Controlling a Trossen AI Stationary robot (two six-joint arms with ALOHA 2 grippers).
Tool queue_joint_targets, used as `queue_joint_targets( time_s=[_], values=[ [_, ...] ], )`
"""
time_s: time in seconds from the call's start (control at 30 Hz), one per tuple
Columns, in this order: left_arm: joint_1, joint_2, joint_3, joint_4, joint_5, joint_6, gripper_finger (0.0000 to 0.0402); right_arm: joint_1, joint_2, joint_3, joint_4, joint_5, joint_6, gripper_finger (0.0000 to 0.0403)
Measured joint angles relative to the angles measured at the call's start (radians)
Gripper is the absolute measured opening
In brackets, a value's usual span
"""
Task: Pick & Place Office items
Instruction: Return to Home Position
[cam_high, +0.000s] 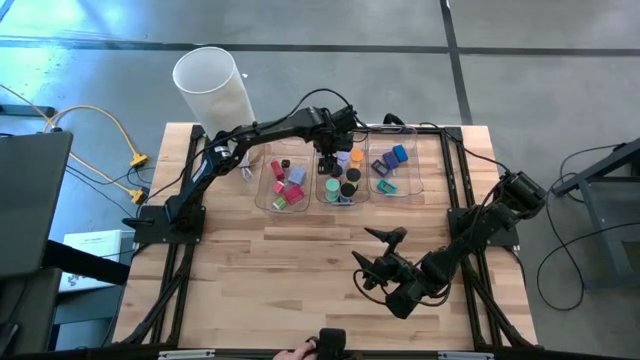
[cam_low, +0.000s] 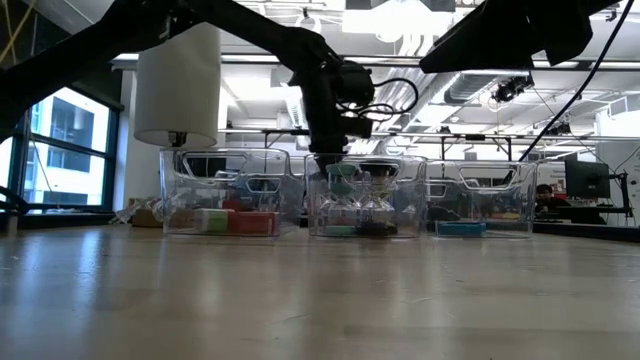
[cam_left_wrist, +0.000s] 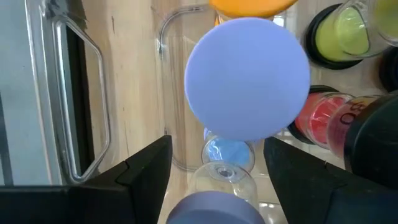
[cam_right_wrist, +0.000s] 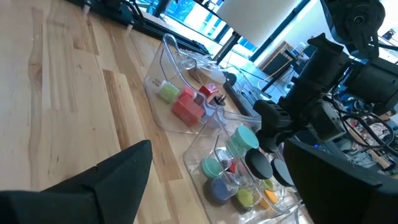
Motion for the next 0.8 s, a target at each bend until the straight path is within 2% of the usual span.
queue_joint_targets(
  time_s=[0.2, 0.63, 0.8],
  values=[
    [0.0, -0.011, 0.001, 0.023, 0.0, 0.003, 0.0246, 0.0, 0.0, 0.0, -0.005, 0.0, 0.0, 0.0352],
    [-0.014, -0.118, 0.001, 0.023, 0.0, -0.003, 0.0246, 0.0, 0.0, 0.0, -0.032, 0.0, 0.041, 0.0352],
    [-0.03, -0.174, 0.001, -0.001, -0.002, -0.096, 0.0246, 0.0, 0.0, 0.0, -0.028, 0.003, 0.018, 0.0352]
  ],
)
